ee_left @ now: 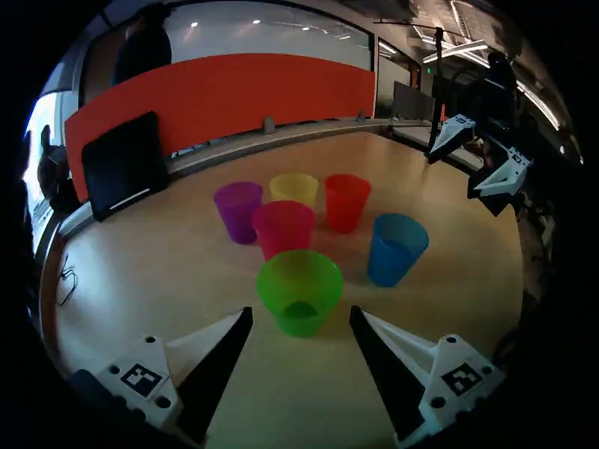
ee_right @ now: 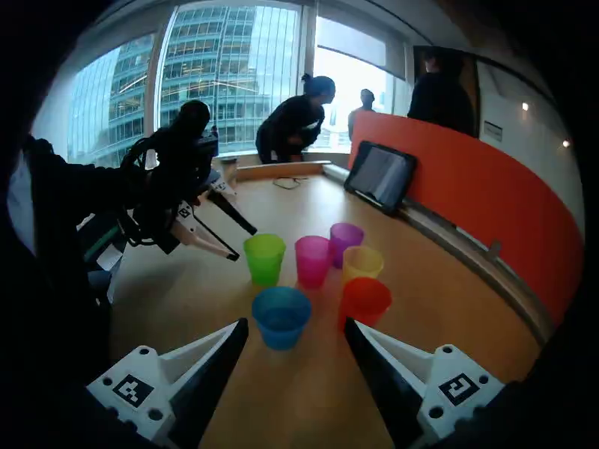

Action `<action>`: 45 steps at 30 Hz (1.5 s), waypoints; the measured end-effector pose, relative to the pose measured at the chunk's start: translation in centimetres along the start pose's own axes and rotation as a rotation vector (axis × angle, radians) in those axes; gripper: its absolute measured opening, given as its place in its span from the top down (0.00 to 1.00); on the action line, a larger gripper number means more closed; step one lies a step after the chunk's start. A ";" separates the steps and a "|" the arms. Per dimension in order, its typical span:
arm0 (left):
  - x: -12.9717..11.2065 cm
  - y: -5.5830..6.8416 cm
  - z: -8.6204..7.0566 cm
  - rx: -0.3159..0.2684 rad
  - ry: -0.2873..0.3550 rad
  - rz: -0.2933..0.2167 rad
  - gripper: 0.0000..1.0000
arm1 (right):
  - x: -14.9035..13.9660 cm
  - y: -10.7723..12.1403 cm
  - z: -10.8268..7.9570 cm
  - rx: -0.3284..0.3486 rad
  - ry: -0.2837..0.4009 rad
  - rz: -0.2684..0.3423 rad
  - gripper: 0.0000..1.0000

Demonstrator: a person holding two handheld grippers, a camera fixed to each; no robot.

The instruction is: Pour water

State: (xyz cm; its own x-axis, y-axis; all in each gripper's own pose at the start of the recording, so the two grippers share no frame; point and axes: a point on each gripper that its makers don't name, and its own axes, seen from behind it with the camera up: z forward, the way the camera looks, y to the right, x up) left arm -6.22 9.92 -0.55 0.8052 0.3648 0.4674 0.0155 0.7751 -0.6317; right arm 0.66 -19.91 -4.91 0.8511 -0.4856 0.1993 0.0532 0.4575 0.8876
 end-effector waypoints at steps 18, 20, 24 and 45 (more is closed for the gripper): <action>0.0 -0.3 2.7 -0.037 -0.043 -0.005 0.03 | -2.5 -0.7 3.7 0.041 -0.056 -0.004 0.01; 0.0 -0.3 3.0 -0.041 -0.047 -0.009 0.03 | -2.6 -0.6 4.0 0.043 -0.057 -0.002 0.01; 0.3 -0.2 3.5 -0.050 -0.047 -0.015 0.03 | -2.7 -0.6 4.5 0.049 -0.060 0.001 0.01; 0.7 -1.3 4.2 -0.006 -0.038 0.009 0.14 | -2.9 -0.7 5.8 0.066 -0.064 0.003 0.01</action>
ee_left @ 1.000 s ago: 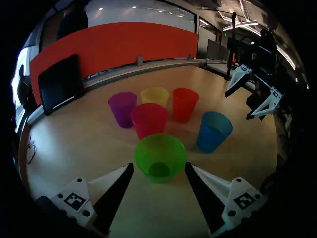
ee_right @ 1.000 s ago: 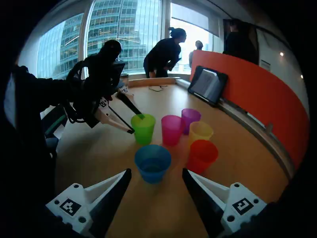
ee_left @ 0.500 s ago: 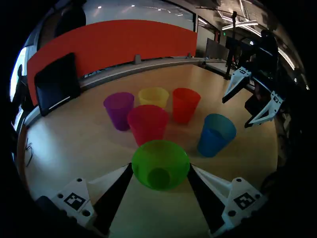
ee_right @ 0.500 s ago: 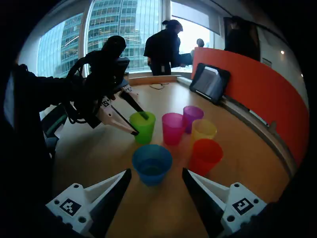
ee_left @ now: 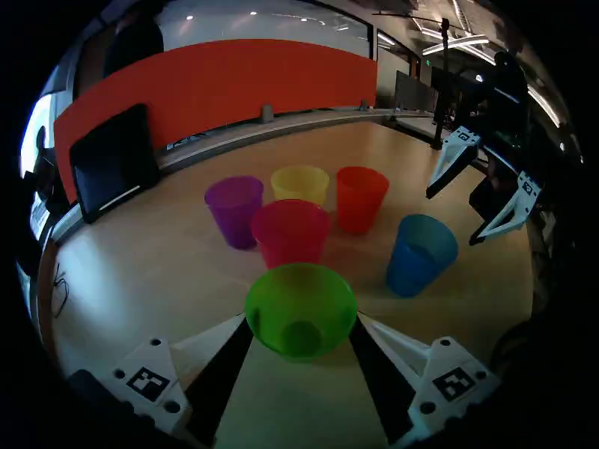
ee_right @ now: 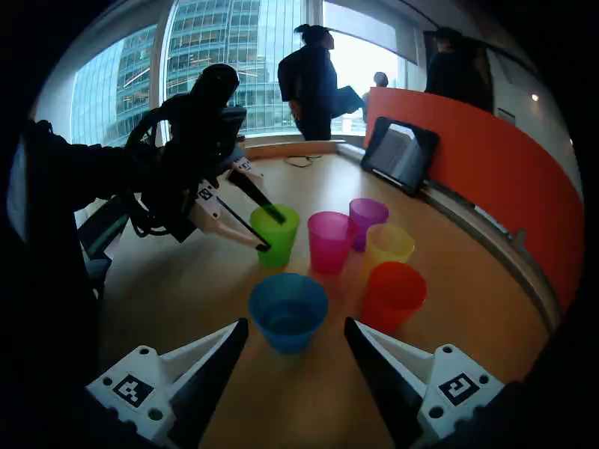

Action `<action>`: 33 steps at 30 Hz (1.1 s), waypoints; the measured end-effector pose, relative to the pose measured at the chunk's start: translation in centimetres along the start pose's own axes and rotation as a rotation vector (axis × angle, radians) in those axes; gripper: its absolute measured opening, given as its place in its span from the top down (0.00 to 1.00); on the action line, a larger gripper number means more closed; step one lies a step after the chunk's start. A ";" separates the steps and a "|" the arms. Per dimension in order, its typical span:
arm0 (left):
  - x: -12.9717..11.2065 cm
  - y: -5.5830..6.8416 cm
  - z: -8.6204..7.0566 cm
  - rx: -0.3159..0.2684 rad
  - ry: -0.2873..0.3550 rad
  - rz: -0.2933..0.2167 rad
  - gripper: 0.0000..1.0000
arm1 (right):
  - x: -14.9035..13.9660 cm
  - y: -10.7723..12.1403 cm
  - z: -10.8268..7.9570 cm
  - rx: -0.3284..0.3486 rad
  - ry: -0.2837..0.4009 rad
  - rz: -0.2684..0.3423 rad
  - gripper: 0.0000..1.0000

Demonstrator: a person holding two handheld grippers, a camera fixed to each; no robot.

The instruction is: Pour water

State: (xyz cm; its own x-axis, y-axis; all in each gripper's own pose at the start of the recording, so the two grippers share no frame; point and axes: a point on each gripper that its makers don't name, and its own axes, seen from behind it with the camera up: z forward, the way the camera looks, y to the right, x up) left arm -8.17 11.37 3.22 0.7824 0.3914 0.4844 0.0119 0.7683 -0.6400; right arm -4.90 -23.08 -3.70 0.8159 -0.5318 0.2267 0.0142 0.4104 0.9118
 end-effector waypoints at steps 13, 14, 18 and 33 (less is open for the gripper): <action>1.4 -0.3 -1.7 0.012 0.047 0.000 0.14 | -0.7 -0.5 2.5 0.025 -0.017 0.000 0.01; 1.5 -0.3 -1.9 0.014 0.050 0.001 0.14 | -0.8 -0.5 2.7 0.027 -0.018 0.000 0.01; 1.8 -0.5 -2.5 0.023 0.062 0.001 0.14 | -0.9 -0.6 3.5 0.034 -0.026 0.003 0.01; 2.3 -0.6 -4.1 0.033 0.093 0.008 0.14 | -1.1 -0.7 5.6 0.024 -0.040 0.004 0.05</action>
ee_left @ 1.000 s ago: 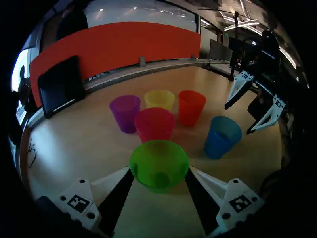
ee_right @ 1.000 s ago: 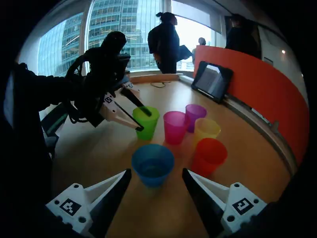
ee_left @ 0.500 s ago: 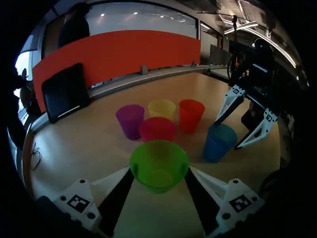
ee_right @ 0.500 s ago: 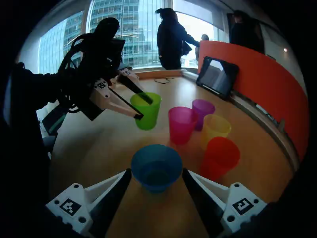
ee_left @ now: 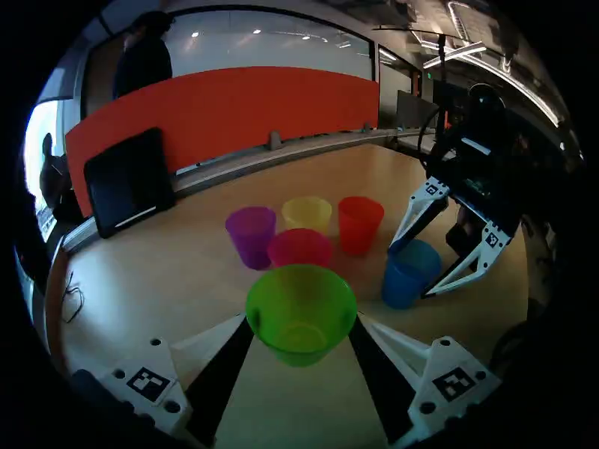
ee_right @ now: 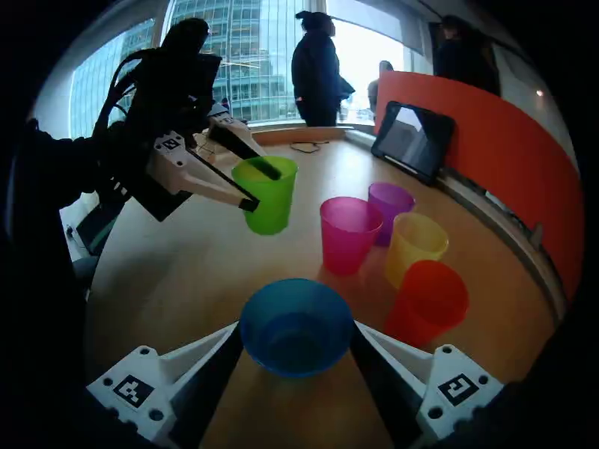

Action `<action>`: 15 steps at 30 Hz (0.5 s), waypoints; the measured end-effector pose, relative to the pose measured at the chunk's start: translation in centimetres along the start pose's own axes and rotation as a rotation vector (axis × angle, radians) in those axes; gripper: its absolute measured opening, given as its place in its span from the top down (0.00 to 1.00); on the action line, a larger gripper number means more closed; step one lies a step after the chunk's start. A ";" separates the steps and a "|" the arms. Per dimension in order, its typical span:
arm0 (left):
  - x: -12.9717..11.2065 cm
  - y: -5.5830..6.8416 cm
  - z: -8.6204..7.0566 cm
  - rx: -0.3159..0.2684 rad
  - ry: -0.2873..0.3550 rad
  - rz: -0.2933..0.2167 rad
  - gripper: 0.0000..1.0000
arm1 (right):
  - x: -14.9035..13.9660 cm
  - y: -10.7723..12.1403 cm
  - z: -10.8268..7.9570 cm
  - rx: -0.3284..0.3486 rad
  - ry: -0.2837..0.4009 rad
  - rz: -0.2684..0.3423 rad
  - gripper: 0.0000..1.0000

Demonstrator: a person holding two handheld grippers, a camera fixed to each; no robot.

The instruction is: Pour water

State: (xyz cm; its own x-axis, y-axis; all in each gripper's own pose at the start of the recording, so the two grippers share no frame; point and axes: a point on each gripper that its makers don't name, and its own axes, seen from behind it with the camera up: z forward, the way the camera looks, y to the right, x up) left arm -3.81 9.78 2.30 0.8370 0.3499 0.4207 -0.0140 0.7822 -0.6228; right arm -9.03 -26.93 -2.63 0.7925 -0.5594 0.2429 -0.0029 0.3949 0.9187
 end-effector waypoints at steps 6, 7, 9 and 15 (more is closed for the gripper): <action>0.3 0.1 -0.3 0.004 0.011 0.001 0.14 | 0.0 0.0 0.0 -0.013 0.003 -0.003 0.09; 0.3 0.1 -0.4 0.006 0.015 0.002 0.14 | 0.1 0.0 0.0 -0.014 0.004 -0.003 0.09; 0.5 0.1 -0.5 0.008 0.022 0.002 0.15 | 0.1 -0.1 -0.1 -0.017 0.007 -0.002 0.09; 1.2 0.5 -1.0 0.009 0.055 -0.004 0.15 | 1.1 -0.3 -1.0 -0.028 0.039 0.003 0.09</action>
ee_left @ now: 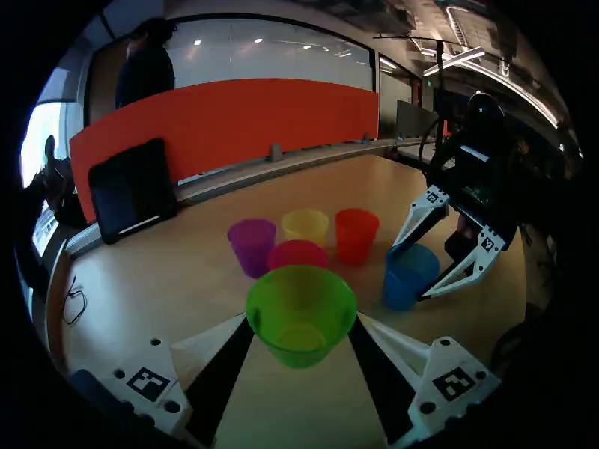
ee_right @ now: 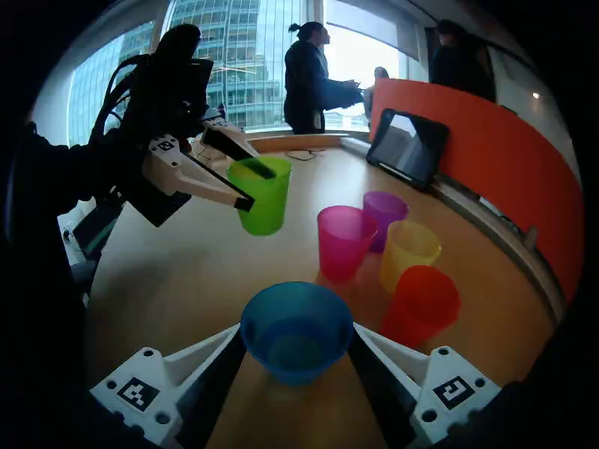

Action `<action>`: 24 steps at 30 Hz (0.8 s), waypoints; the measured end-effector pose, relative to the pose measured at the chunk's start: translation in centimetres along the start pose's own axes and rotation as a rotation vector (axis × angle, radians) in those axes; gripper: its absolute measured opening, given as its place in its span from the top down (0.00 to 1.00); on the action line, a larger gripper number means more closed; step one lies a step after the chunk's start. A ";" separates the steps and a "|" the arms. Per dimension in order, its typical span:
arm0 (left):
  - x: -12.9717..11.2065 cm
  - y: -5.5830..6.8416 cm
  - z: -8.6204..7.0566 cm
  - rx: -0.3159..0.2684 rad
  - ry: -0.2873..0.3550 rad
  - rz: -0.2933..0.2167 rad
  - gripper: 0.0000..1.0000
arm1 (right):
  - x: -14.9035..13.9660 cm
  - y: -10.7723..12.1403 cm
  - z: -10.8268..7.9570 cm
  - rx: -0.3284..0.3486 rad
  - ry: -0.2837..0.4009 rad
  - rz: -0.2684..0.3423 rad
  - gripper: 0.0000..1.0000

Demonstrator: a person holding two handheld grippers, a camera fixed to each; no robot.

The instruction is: Pour water

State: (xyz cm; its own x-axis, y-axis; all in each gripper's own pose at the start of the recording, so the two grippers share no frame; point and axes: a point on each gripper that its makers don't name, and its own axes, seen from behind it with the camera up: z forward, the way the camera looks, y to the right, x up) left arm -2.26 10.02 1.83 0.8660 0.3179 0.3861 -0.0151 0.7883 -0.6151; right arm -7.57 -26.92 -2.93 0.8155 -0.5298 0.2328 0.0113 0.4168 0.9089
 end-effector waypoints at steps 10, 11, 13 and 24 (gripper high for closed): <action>2.7 0.7 -1.3 0.000 0.105 -0.020 0.15 | 3.4 0.5 -2.2 -0.041 0.097 0.010 0.09; 2.9 0.8 -1.4 0.000 0.115 -0.023 0.14 | 3.8 0.6 -2.5 -0.046 0.107 0.010 0.09; 3.4 1.0 -1.7 -0.001 0.133 -0.026 0.15 | 4.4 0.7 -2.9 -0.056 0.126 0.013 0.09; 5.7 2.0 -2.6 -0.004 0.216 -0.035 0.14 | 8.3 1.1 -5.3 -0.105 0.241 0.034 0.09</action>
State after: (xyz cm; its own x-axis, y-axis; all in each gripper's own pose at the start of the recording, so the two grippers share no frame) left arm 3.92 12.03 1.00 0.9529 0.1695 0.2514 0.0187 0.7947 -0.6067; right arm 2.24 -26.92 -1.85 0.9307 -0.3281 0.1618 0.0314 0.5121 0.8583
